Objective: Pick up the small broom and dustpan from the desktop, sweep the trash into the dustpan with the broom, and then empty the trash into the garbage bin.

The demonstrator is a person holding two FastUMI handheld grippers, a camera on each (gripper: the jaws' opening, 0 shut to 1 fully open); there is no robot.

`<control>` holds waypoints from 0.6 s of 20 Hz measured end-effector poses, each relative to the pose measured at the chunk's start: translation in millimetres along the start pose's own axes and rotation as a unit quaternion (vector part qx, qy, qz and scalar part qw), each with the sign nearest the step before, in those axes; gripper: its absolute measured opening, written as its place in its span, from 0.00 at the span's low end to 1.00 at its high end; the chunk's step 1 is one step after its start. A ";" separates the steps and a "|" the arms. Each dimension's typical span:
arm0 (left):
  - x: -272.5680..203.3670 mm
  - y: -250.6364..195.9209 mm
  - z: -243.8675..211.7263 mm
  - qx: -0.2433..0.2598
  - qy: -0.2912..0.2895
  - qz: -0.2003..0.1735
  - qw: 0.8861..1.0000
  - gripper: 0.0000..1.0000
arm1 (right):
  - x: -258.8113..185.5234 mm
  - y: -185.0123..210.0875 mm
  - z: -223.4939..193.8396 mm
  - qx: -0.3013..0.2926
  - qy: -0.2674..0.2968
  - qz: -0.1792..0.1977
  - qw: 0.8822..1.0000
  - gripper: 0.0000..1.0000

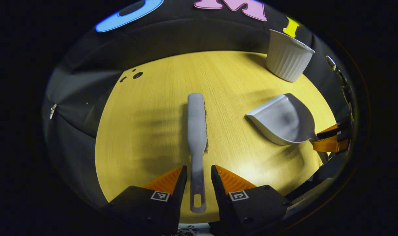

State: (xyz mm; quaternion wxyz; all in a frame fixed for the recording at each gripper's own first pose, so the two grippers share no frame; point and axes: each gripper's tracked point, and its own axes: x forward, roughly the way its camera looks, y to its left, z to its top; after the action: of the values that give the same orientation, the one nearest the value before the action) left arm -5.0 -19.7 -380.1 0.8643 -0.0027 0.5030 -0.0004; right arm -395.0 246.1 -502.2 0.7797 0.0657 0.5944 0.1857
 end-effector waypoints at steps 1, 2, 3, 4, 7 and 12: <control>-7.9 -1.5 3.9 -0.003 -0.010 0.000 1.000 0.51 | -10.9 -0.7 3.4 -0.003 -0.014 -0.003 1.000 0.40; -16.8 -1.3 8.8 -0.006 -0.021 0.001 1.000 0.51 | -20.9 -1.3 6.6 -0.008 -0.027 -0.007 1.000 0.51; -26.4 -0.2 14.1 -0.006 -0.034 0.003 0.999 0.51 | -30.4 -2.1 9.7 -0.015 -0.041 -0.010 0.999 0.51; -35.2 0.6 21.5 -0.006 -0.049 0.005 0.999 0.51 | -36.0 -0.4 13.9 -0.022 -0.057 -0.015 0.998 0.51; -54.1 -3.9 40.7 -0.005 -0.089 -0.001 0.996 0.51 | -49.7 4.5 28.3 -0.034 -0.102 -0.021 0.994 0.51; -72.6 -12.5 62.9 0.002 -0.143 -0.010 0.990 0.51 | -66.7 16.8 46.5 -0.028 -0.150 -0.009 0.988 0.52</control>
State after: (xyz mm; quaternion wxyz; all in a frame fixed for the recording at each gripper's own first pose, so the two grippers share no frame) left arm 13.9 -31.6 -285.7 0.9272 -0.0062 0.3744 -0.0092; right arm -369.3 242.6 -423.3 0.8632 0.0657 0.4660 0.1830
